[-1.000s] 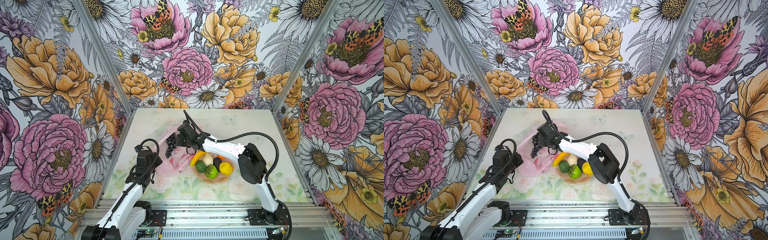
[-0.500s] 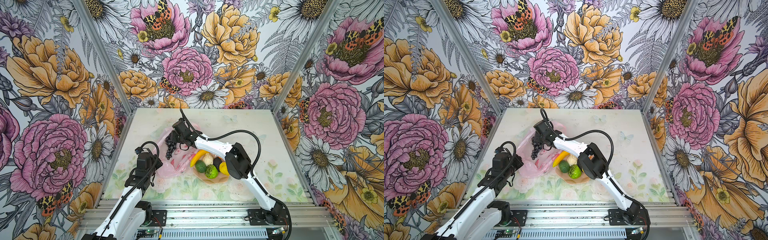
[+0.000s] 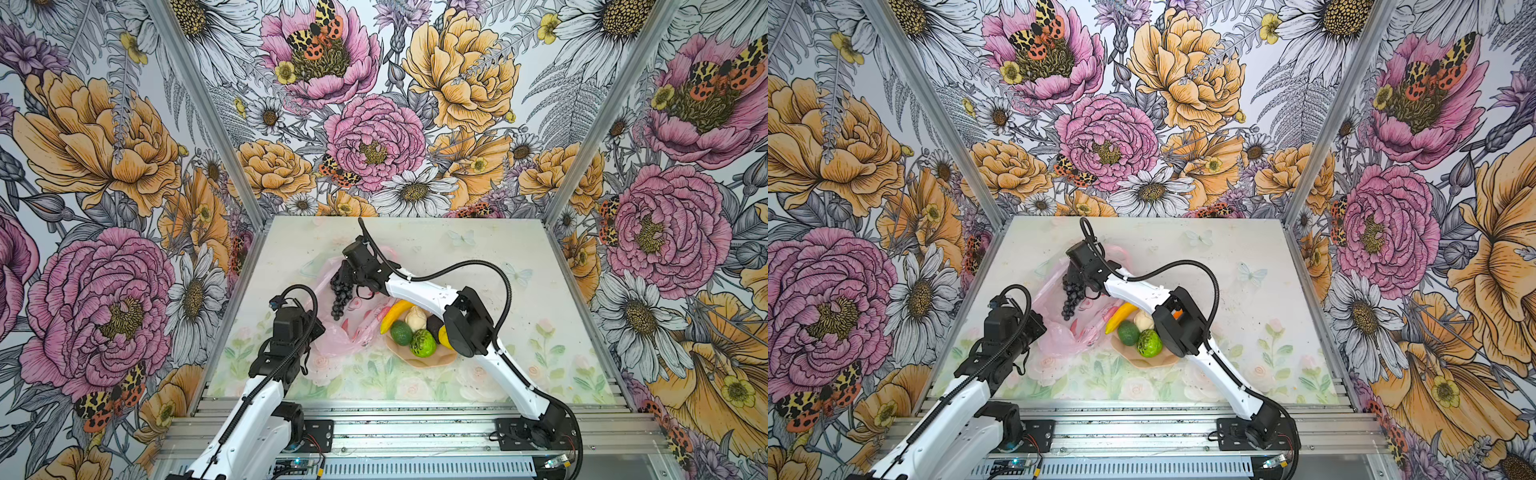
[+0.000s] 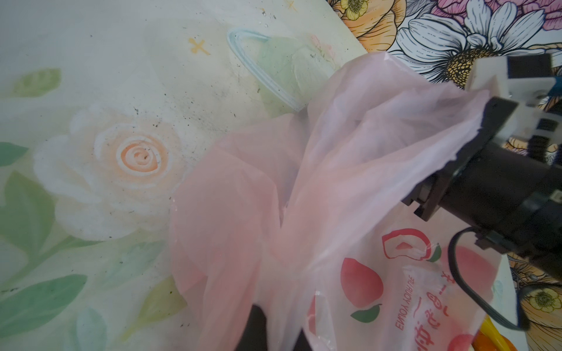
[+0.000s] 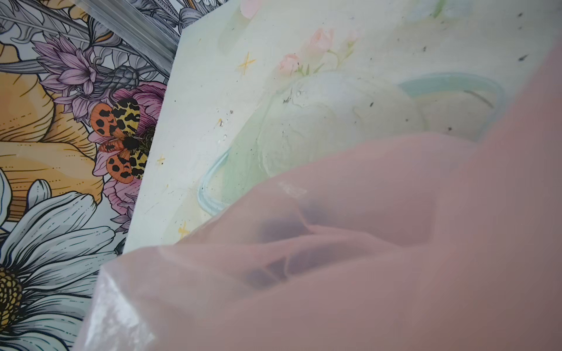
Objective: Take fruits out of the plastic bag
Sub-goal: Pick up the fruit from the plastic bag.
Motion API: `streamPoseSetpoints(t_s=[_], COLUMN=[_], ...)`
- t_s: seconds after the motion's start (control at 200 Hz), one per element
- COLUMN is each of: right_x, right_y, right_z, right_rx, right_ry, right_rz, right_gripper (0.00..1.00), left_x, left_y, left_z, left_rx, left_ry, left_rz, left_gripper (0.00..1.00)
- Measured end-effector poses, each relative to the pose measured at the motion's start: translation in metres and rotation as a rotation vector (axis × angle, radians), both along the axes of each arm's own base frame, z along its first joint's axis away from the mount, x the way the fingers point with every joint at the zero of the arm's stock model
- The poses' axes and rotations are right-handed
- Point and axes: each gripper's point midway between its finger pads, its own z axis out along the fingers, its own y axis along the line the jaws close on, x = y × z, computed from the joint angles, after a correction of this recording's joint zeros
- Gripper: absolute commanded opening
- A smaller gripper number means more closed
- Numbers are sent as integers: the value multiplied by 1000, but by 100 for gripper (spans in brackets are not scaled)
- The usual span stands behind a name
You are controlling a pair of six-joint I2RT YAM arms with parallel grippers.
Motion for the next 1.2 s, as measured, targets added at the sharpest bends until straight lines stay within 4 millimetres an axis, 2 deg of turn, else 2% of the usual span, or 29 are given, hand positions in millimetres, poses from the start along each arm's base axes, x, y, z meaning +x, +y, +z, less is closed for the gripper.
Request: streamPoseSetpoints(t_s=[0.425,1.031,1.201], right_x=[18,21,21], right_y=[-10,-9,-9], right_z=[-17,-11,-12], right_rx=[-16,-8,-9], right_ry=[1,-12,-12], right_rz=[-37,-42,-42], right_gripper=[21,9,9], left_x=[0,-1,-1], left_y=[0,0,0], left_z=[7,2,2], left_rx=[-3,-2,-2], left_ry=[-25,-11,-12], left_rz=[1,1,1], left_gripper=[0,0,0])
